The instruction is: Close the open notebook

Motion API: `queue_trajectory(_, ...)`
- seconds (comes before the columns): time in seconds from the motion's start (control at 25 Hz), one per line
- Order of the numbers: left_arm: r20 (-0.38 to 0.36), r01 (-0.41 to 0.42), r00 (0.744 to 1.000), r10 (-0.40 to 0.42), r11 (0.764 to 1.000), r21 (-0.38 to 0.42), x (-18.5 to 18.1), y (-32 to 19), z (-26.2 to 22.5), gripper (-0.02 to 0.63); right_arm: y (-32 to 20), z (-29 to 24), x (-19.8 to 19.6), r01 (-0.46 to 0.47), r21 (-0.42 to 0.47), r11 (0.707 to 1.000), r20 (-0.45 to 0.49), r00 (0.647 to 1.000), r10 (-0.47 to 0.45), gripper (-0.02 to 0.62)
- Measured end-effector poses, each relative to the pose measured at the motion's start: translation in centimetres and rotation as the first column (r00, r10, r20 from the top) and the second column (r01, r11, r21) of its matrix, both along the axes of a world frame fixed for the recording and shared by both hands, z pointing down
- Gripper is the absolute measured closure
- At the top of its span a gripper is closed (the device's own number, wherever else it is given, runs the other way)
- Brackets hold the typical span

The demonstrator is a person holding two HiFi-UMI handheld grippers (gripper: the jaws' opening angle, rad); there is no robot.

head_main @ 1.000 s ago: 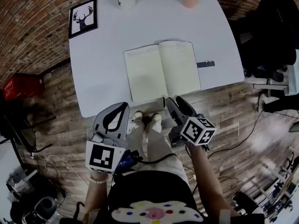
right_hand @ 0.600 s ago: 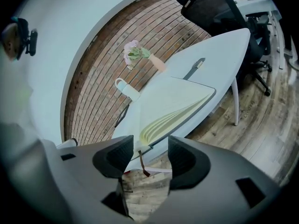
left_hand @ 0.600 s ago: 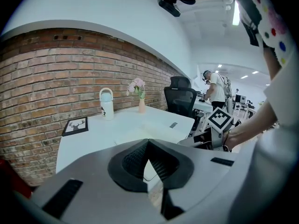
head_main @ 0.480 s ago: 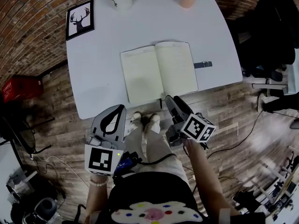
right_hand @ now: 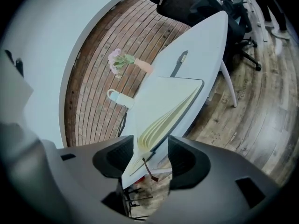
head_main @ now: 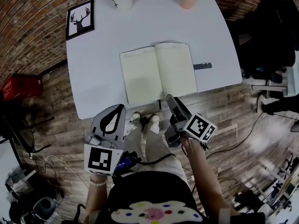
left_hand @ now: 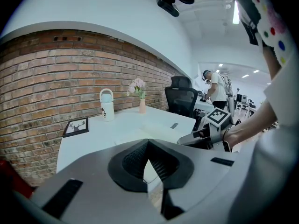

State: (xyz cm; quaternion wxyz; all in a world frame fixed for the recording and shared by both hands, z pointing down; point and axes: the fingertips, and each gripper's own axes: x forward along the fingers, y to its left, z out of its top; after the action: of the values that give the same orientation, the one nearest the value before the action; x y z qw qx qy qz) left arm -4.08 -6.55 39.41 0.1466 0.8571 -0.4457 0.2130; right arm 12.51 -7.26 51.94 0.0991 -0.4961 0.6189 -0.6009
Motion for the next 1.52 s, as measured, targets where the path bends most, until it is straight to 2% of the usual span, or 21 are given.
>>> queue_trajectory(0.28,-0.005,-0.014,1.0,0.014,1.0,0.009,0.6,-0.5,-0.2,0.591,-0.5,-0.2,0.4,-0.072,-0.038,0.997,0.087,0.993,0.075,0.363)
queue_trajectory(0.64,-0.007,-0.016,1.0,0.016,1.0,0.01,0.5,-0.8,-0.2,0.591,-0.7,-0.3,0.7,-0.117,-0.062,0.991,0.116,0.985,0.124,0.36)
queue_trajectory(0.84,-0.002,-0.019,1.0,0.019,1.0,0.006,0.2,-0.6,0.0,0.591,-0.5,0.1,0.9,-0.126,-0.075,0.989,0.095,0.987,0.133,0.362)
queue_trajectory(0.96,-0.003,-0.022,1.0,0.022,1.0,0.008,0.1,-0.7,0.1,0.592,-0.4,0.6,1.1,-0.138,-0.093,0.986,0.095,0.985,0.147,0.394)
queue_trajectory(1.16,0.002,-0.031,1.0,0.031,0.999,0.008,0.0,-0.6,0.2,0.591,0.0,1.5,1.6,-0.168,-0.116,0.979,0.082,0.981,0.178,0.496)
queue_trajectory(1.32,0.002,-0.029,1.0,0.029,1.0,0.005,-0.3,-0.4,0.2,0.592,0.2,1.8,1.8,-0.202,-0.105,0.974,0.078,0.974,0.211,0.533)
queue_trajectory(1.52,0.005,-0.029,1.0,0.029,1.0,0.003,-0.8,-0.4,0.3,0.591,0.2,1.8,1.8,-0.218,-0.084,0.972,0.058,0.973,0.223,0.541)
